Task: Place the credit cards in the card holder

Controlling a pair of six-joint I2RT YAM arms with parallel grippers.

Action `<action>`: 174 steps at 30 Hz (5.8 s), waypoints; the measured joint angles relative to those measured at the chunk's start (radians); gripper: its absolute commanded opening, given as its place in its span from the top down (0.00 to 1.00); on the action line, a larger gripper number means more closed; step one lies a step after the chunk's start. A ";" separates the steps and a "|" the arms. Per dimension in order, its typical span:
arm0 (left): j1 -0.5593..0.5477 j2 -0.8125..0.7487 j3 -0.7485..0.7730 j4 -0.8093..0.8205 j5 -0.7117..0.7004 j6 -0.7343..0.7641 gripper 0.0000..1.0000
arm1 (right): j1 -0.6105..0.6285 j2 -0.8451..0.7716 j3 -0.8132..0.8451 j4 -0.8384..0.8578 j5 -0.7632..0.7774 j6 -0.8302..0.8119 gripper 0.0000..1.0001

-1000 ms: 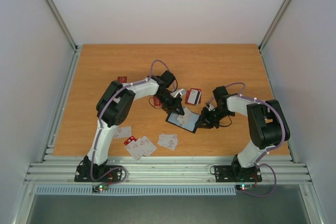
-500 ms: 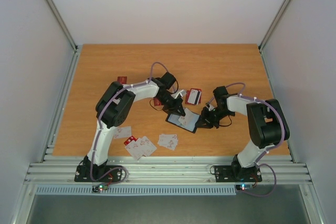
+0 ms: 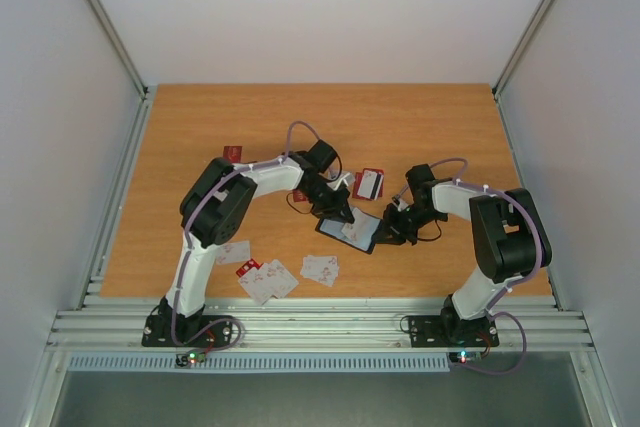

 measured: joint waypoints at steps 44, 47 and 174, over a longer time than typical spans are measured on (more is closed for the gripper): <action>-0.089 0.016 0.163 -0.328 -0.245 -0.123 0.55 | -0.003 -0.001 -0.108 0.327 -0.105 0.160 0.85; -0.089 0.016 0.168 -0.343 -0.258 -0.149 0.52 | -0.003 -0.003 -0.130 0.375 -0.124 0.179 0.86; -0.118 0.063 0.283 -0.500 -0.503 0.053 1.00 | 0.039 0.138 0.128 0.142 -0.115 -0.017 0.74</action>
